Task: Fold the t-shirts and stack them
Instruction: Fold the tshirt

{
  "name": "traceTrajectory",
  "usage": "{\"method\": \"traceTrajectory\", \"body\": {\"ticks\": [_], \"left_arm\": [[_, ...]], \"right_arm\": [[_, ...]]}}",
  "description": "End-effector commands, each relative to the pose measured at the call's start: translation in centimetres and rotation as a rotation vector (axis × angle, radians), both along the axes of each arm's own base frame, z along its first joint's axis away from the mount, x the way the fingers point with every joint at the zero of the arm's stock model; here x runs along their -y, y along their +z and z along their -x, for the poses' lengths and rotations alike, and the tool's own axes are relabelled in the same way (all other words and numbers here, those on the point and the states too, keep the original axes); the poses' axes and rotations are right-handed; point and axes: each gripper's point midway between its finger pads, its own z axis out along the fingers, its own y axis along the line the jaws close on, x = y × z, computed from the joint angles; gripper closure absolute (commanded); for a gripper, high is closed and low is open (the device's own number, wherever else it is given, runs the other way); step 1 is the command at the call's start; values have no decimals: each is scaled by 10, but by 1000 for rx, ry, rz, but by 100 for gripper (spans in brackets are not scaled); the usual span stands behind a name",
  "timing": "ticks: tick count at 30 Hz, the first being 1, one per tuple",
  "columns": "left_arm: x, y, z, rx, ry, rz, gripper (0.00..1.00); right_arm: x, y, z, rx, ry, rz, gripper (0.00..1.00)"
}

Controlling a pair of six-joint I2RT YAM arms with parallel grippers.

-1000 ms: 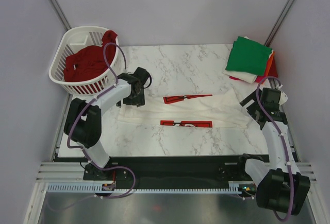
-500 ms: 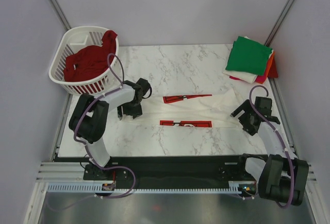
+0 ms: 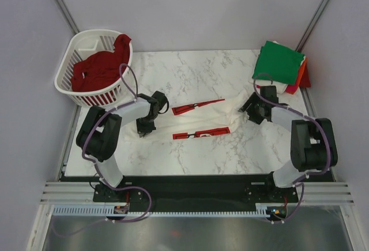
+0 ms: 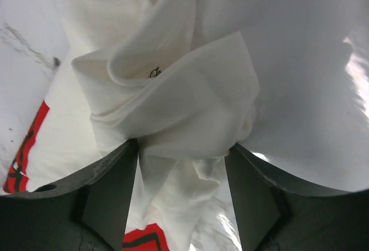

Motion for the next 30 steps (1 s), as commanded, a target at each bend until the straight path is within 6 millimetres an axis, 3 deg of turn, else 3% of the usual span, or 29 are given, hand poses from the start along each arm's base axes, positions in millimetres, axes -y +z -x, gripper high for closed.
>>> {"method": "traceTrajectory", "body": {"ticks": [1,2,4,5,6,7,8,9,10,11,12,13,15,16,17,18,19,21,22,24,25,26,28,29,30], "left_arm": [[26,3,30,-21,14,186,98],[35,7,43,-25,4,237,98],[42,6,63,-46,-18,266,98],[51,10,72,-49,-22,321,98],[54,11,78,-51,-4,341,98],[58,6,92,-71,-16,346,98],[67,8,98,-72,-15,380,98],[75,8,102,-61,2,409,98],[83,7,105,-61,-3,429,98],[98,7,113,-75,-36,454,98],[109,2,114,-79,-26,465,98],[121,1,117,-84,-51,474,98],[147,1,107,-74,-59,490,98],[171,11,100,-54,-90,535,98],[186,13,95,-53,-109,559,98],[203,17,91,-48,-130,590,98],[230,21,82,-45,-159,621,98],[263,29,84,-90,-209,688,98],[292,36,82,-92,-254,727,98],[321,47,85,-95,-343,768,82],[340,57,88,-86,-390,797,70],[345,60,89,-82,-407,805,48],[351,67,93,-70,-431,815,38],[351,75,93,-56,-434,825,32],[350,79,94,-50,-435,829,31]], "right_arm": [[-31,12,-57,75,49,-10,31],[-43,15,-83,85,81,-16,31],[-55,16,-107,90,114,-24,31],[-63,38,-136,150,132,-34,31],[-74,21,-144,120,155,-49,31],[-84,22,-153,129,179,-75,30],[-93,45,-179,196,197,-93,30],[-105,27,-188,176,221,-100,29],[-111,28,-200,192,232,-109,28],[-124,55,-225,271,261,-131,27],[-135,32,-234,249,284,-139,25],[-143,34,-246,272,305,-153,24],[-178,39,-274,344,407,-226,23],[-198,79,-290,453,485,-283,22],[-210,50,-294,435,519,-307,20],[-213,55,-300,462,536,-322,18],[-216,78,-309,533,561,-324,15],[-205,87,-314,565,566,-291,4],[-193,96,-317,594,570,-242,2],[-156,123,-316,609,509,-161,2],[-139,113,-310,576,493,-134,2],[-110,151,-309,626,456,-108,2],[-75,168,-303,622,387,-77,2],[-43,186,-294,626,332,-60,2],[-33,191,-288,618,305,-48,2]]}}
